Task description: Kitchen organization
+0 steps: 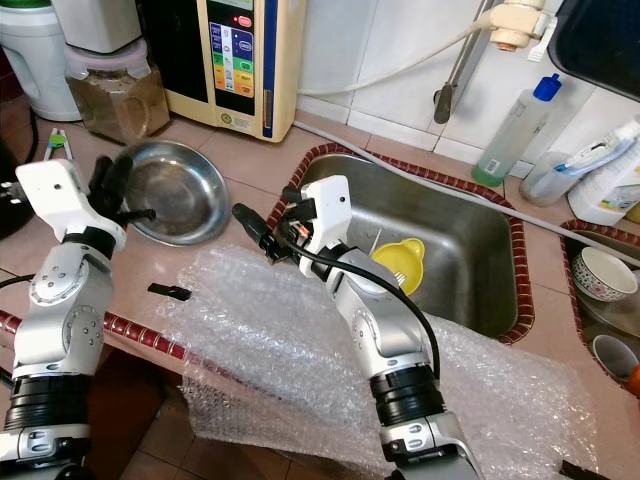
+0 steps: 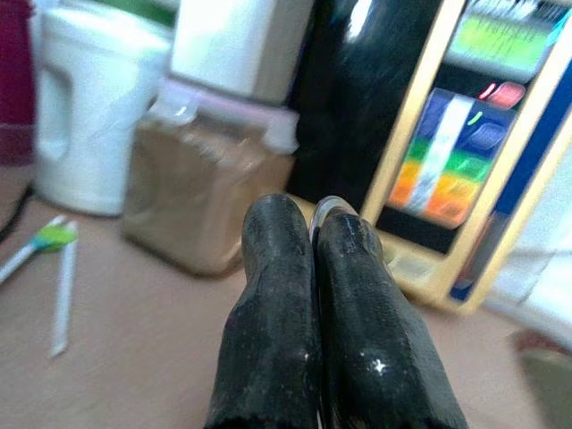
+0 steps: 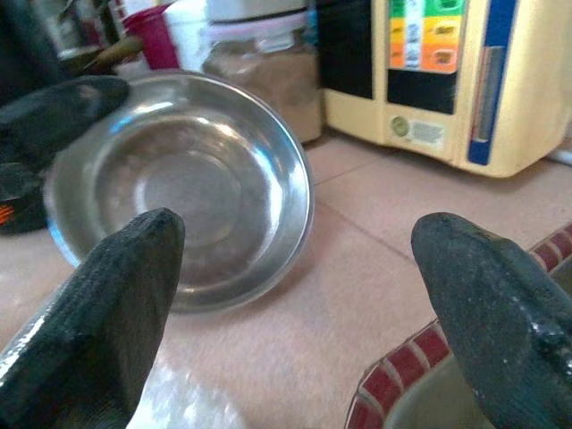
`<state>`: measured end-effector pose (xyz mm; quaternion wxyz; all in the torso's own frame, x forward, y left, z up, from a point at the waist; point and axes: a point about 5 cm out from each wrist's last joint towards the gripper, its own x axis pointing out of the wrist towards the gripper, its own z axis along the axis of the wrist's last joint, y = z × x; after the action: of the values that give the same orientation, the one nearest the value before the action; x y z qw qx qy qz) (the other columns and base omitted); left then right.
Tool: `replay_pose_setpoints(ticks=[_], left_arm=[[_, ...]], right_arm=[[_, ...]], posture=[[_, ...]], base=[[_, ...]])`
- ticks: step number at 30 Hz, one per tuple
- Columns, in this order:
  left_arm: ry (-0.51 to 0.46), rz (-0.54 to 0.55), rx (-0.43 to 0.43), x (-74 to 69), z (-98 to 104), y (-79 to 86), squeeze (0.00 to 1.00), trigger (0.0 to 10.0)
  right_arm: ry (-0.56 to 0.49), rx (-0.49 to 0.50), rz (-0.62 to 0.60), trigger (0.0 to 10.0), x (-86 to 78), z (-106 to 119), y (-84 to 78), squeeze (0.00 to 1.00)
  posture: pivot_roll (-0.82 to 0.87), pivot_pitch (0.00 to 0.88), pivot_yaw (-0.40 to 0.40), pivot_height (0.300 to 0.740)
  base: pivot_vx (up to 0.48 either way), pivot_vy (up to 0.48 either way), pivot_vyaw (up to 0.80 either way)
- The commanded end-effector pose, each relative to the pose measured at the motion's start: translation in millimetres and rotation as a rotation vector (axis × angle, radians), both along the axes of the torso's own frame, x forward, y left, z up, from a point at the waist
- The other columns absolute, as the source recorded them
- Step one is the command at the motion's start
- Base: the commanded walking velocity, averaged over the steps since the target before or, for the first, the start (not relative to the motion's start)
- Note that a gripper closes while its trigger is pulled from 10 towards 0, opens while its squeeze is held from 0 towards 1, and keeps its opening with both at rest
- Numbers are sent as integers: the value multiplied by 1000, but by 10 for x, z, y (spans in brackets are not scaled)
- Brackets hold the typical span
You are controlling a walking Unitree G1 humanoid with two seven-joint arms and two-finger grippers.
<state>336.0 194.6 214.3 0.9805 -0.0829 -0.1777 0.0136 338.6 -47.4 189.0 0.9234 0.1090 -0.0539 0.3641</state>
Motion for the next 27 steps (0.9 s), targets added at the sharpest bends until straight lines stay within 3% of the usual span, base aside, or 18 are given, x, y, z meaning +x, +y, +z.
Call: replay_pose_setpoints(ticks=[1, 6, 25, 26, 27], left_arm=[[-71, -61, -9, -5, 130, -122, 0, 0], [-176, -240, -36, -72, 278, -423, 0, 0], [-250, -437, -134, -164, 429, -688, 0, 0], [-248, -446, -138, -175, 427, -704, 0, 0], [-248, -448, -138, -179, 427, -709, 0, 0]], right_arm=[[-11, 20, -31, 10000, 36, 42, -49, 0], [-32, 50, -123, 10000, 129, 119, -93, 0], [70, 174, -211, 10000, 259, 82, -216, 0], [84, 201, -209, 8353, 264, 82, -215, 0], [88, 211, -208, 8353, 266, 83, -215, 0]], posture=[[143, 89, -130, 740], [143, 82, -129, 740], [143, 74, -126, 740], [144, 74, -127, 740], [144, 74, -127, 740]], base=[[0, 0, 0], [0, 0, 0], [0, 0, 0], [0, 0, 0], [0, 0, 0]])
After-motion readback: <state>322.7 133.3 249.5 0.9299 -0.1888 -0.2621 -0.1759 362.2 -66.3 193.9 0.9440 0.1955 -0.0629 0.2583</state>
